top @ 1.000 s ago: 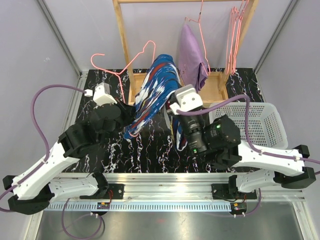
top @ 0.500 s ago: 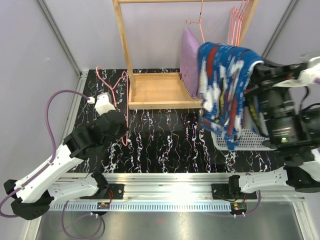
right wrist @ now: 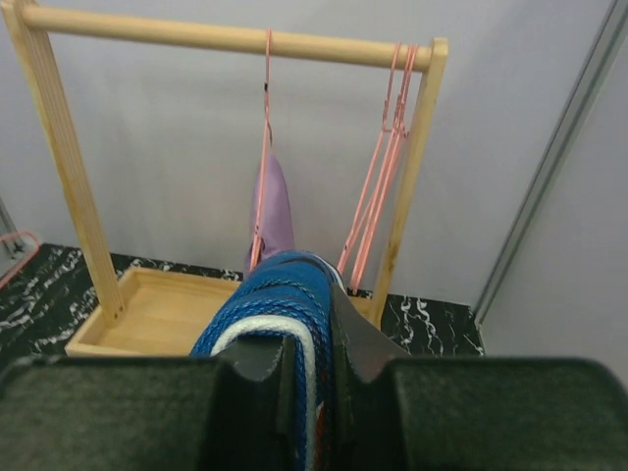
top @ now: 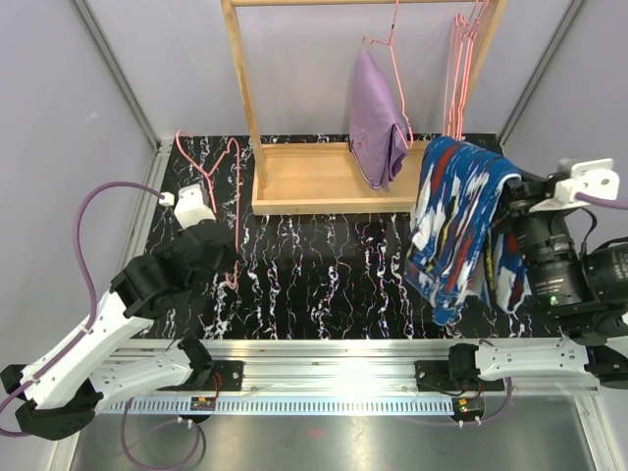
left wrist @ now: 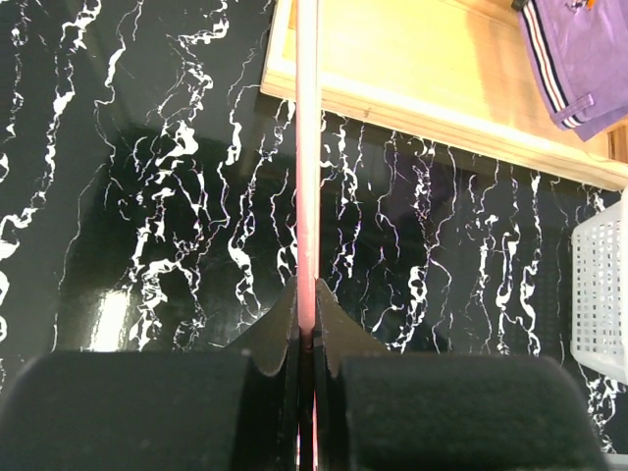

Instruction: Remove the trousers from the hanger

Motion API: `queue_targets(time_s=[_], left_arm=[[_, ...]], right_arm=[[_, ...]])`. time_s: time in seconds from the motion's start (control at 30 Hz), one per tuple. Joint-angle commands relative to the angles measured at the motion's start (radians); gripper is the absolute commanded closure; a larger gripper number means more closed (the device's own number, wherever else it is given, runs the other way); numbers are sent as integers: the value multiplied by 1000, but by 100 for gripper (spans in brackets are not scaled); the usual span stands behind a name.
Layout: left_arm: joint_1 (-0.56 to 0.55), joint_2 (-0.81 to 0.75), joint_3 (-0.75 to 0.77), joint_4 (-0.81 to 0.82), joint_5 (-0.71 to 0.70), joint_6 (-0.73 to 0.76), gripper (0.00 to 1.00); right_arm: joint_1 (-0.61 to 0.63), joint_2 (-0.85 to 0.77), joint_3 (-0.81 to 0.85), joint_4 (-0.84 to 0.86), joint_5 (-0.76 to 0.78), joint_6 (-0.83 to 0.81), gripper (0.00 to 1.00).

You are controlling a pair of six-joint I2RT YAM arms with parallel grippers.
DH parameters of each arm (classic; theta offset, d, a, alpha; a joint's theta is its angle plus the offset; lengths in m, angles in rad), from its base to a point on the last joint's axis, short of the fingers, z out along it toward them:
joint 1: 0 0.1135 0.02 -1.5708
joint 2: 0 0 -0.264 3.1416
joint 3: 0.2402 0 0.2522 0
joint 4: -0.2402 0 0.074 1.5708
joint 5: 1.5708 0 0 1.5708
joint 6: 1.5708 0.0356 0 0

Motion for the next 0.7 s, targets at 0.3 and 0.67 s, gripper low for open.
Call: queue_targets(time_s=[0.3,0.67], left_arm=[[7,4,-28,77,8,50,100],[7,14,-35,114,60,59,100]], right_arm=[[-12,-87,-336,443,152,-333,100],[-352,-80,-381,253,30,-66,100]])
